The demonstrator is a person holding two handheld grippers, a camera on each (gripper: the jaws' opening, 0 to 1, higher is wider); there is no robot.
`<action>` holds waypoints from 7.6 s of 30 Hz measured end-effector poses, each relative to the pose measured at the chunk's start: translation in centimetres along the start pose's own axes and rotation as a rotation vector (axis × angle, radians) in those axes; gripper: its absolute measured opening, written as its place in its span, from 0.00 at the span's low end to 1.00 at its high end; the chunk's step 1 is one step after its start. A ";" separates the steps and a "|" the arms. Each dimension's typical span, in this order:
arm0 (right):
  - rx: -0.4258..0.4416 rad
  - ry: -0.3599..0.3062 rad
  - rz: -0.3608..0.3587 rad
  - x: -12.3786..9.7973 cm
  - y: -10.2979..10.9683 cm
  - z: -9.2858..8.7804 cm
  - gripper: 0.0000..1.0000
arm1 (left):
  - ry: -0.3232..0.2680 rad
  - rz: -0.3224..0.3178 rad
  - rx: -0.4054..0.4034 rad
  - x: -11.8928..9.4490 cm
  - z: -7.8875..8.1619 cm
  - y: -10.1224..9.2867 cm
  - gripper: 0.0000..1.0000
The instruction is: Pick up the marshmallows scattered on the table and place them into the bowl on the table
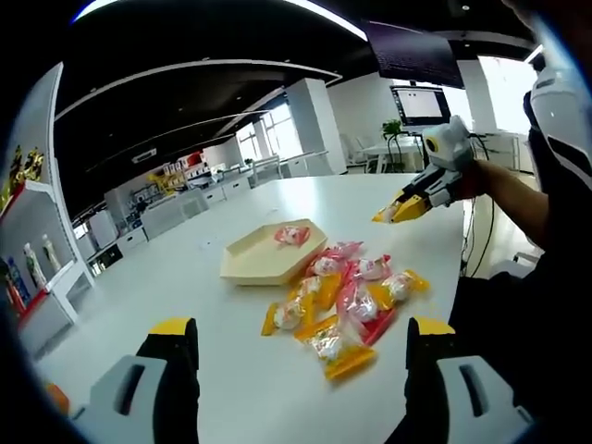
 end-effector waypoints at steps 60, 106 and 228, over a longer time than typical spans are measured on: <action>-0.238 0.059 -0.036 13.0 -0.4 6.0 0.11 | 0.015 0.026 -0.013 0.1 -0.6 0.6 0.92; -0.187 0.116 -0.035 15.1 -1.2 3.7 0.15 | 0.016 0.036 -0.029 0.4 -0.9 1.4 0.92; 0.013 -0.086 -0.068 -4.5 0.6 3.5 0.96 | 0.005 0.077 -0.159 1.9 -2.7 -1.3 0.87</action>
Point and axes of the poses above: the point that each gripper's makers call its tool centre point, and the gripper's own axes: x roughly forward along the fingers, y roughly to its left, z roughly out of its top, the point moved 1 cm from there along -x, roughly backward along the fingers, and after that the axes turned 1 degree about x, right-handed, at the moved point
